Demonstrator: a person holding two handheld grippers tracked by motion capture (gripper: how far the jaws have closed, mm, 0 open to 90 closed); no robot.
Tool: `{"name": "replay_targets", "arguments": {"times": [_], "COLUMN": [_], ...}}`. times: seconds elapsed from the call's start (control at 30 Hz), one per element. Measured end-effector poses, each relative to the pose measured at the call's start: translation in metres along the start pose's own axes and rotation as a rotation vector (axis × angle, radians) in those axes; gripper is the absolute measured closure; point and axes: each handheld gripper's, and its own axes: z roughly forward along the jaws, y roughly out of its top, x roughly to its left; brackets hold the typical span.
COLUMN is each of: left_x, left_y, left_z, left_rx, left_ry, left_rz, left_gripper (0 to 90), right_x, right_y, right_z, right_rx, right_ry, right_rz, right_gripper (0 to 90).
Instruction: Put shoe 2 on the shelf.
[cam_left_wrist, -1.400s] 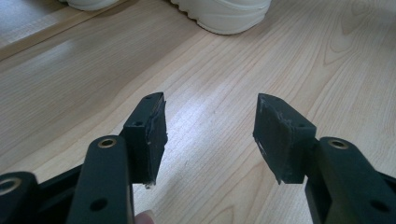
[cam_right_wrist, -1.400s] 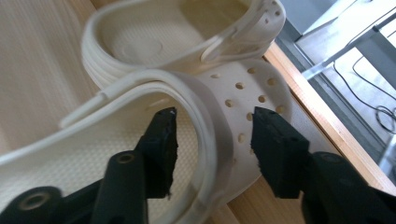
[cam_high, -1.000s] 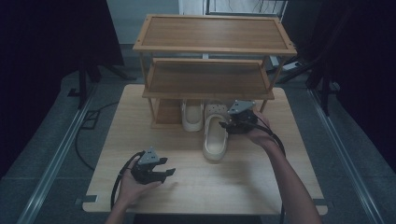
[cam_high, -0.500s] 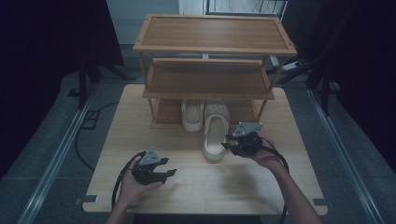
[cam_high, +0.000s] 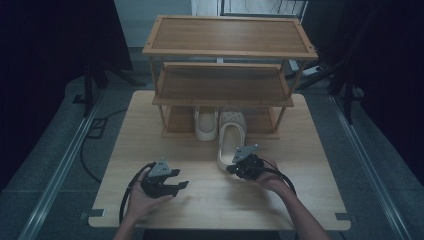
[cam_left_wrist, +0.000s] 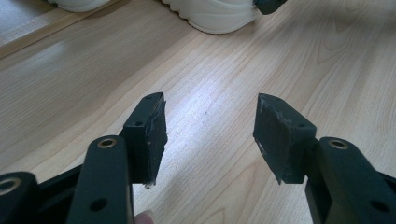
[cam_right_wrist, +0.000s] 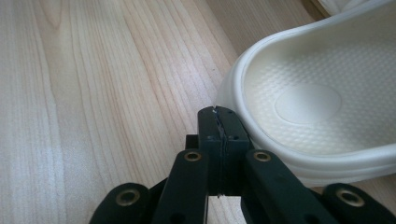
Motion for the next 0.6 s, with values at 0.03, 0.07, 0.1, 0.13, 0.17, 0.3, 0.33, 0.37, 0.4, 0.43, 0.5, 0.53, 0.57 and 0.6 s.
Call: {"name": "replay_targets", "arguments": {"times": [0.03,0.07,0.1,0.13,0.17,0.3,0.33,0.37,0.4,0.43,0.5,0.53,0.57,0.6], "left_x": [0.0,0.0,0.0,0.0,0.0,0.0,0.0,0.0,0.0,0.001,0.001,0.001,0.001,0.002], "left_y": [0.0,0.0,0.0,0.0,0.0,0.0,0.0,0.0,0.0,0.0,-0.001,-0.001,-0.001,-0.001], "left_z": [0.0,0.0,0.0,0.0,0.0,0.0,0.001,0.001,0.0,0.001,0.0,0.0,0.0,0.0], "left_rx": [-0.001,-0.001,-0.002,-0.002,-0.002,0.002,0.002,0.001,0.001,0.001,0.001,0.001,0.001,0.0], "left_ry": [0.001,0.001,0.001,0.001,0.0,0.0,0.0,0.0,0.0,0.0,0.001,0.001,0.0,0.001], "left_rz": [-0.001,-0.001,-0.001,-0.001,-0.001,0.0,0.0,-0.001,-0.001,-0.001,-0.002,-0.003,-0.003,-0.004], "left_gripper": [44.4,44.4,44.4,44.4,44.4,44.4,44.4,44.4,44.4,44.4,44.4,44.4,44.4,44.4], "right_x": [-0.001,-0.003,-0.005,-0.008,-0.011,-0.021,-0.024,-0.028,-0.031,-0.035,-0.043,-0.047,-0.051,-0.054], "right_y": [0.0,0.0,-0.001,-0.001,-0.001,0.004,0.007,0.009,0.012,0.015,0.019,0.02,0.022,0.023], "right_z": [0.0,0.0,0.0,0.0,-0.001,-0.001,-0.002,-0.002,-0.002,-0.001,0.002,0.004,0.006,0.008], "right_rx": [0.005,0.005,0.002,-0.006,-0.012,-0.026,-0.035,-0.046,-0.047,-0.046,-0.042,-0.043,-0.041,-0.043], "right_ry": [-0.016,-0.027,-0.032,-0.034,-0.04,-0.08,-0.093,-0.099,-0.109,-0.125,-0.153,-0.154,-0.159,-0.164], "right_rz": [-0.004,0.002,0.015,0.024,0.035,0.056,0.061,0.068,0.075,0.071,0.083,0.09,0.095,0.102], "right_gripper": [90.0,90.0,90.0,90.0,90.0,90.0,90.0,90.0,90.0,90.0,90.0,90.0,90.0,90.0]}}
